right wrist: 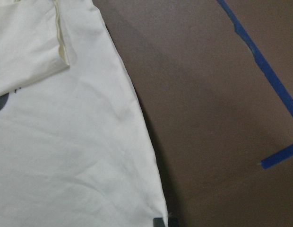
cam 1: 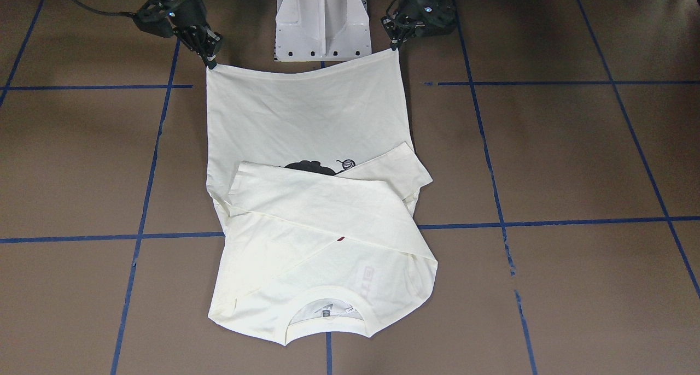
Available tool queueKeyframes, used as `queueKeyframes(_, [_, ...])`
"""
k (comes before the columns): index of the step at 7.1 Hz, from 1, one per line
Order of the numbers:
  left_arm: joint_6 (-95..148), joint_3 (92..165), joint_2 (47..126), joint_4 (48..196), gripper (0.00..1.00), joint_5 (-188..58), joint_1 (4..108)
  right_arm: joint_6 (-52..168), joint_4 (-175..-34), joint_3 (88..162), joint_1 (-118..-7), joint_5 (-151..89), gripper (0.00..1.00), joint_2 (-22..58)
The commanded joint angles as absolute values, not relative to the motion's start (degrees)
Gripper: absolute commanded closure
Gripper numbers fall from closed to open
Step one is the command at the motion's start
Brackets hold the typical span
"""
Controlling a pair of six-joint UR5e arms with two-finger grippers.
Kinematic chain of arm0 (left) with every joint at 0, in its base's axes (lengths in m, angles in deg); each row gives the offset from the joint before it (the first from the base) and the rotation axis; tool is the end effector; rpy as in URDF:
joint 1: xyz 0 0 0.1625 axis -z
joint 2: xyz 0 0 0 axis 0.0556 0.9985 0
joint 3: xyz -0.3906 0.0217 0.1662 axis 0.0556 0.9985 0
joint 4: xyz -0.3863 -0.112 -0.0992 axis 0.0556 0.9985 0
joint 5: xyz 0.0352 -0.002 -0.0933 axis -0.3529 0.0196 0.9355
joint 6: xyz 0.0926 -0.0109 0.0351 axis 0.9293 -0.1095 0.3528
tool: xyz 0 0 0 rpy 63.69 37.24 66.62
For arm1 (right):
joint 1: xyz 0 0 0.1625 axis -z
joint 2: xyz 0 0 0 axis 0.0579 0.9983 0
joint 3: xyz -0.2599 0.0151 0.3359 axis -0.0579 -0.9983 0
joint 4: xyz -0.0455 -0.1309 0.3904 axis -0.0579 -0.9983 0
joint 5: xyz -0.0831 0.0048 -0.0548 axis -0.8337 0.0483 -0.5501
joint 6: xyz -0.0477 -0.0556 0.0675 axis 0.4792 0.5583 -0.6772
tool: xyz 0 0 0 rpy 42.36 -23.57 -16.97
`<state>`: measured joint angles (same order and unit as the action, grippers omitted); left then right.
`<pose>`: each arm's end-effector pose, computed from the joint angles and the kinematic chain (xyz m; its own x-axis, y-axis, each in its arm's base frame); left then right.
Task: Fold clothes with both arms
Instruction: 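Lift the hem with both grippers and fold it toward the collar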
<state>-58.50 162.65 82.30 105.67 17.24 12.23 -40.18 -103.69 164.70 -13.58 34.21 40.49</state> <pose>0.4496 -0.2375 0.2328 0.4658 -0.3041 -0.8310 0.1405 0.9526 -0.2698 -0.3897 -0.2088 0.3144 0.4430 0.5049 0.7409 -0.4243 0.8460 -0.3229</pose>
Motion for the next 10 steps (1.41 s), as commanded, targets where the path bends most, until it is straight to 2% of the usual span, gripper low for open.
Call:
queueKeyframes(1, [-49.7,158.2,85.4,105.6,1.0,18.8,25.0,-30.9,-104.0,159.4,-27.4,44.3,1.0,33.5])
queueKeyframes(2, [-46.4,155.2,86.0,106.1,1.0,18.5,27.8,-25.9,-104.0,153.2,-33.8,46.8,1.0,28.5])
queueKeyframes(3, [-43.5,148.8,91.4,106.5,1.0,18.2,30.6,-19.7,-104.0,146.8,-39.1,48.2,1.0,23.5])
queueKeyframes(4, [-43.0,143.0,96.3,106.7,1.0,18.2,32.7,-13.8,-103.9,140.4,-42.8,48.5,1.0,19.1])
queueKeyframes(5, [-42.3,140.0,97.2,109.5,1.0,18.2,35.5,-12.6,-103.8,134.6,-44.1,48.5,1.0,14.4])
queueKeyframes(7, [-35.6,123.4,99.4,125.8,1.0,16.9,38.8,-9.0,-103.3,121.4,-47.1,48.3,1.0,6.4])
queueKeyframes(8, [-33.0,117.4,101.6,129.8,1.0,15.2,40.0,-7.9,-103.3,116.8,-48.2,48.3,1.0,3.0])
queueKeyframes(10, [-32.1,114.0,103.3,131.4,1.0,12.4,40.8,-5.6,-103.2,107.1,-49.7,48.1,1.0,-2.6])
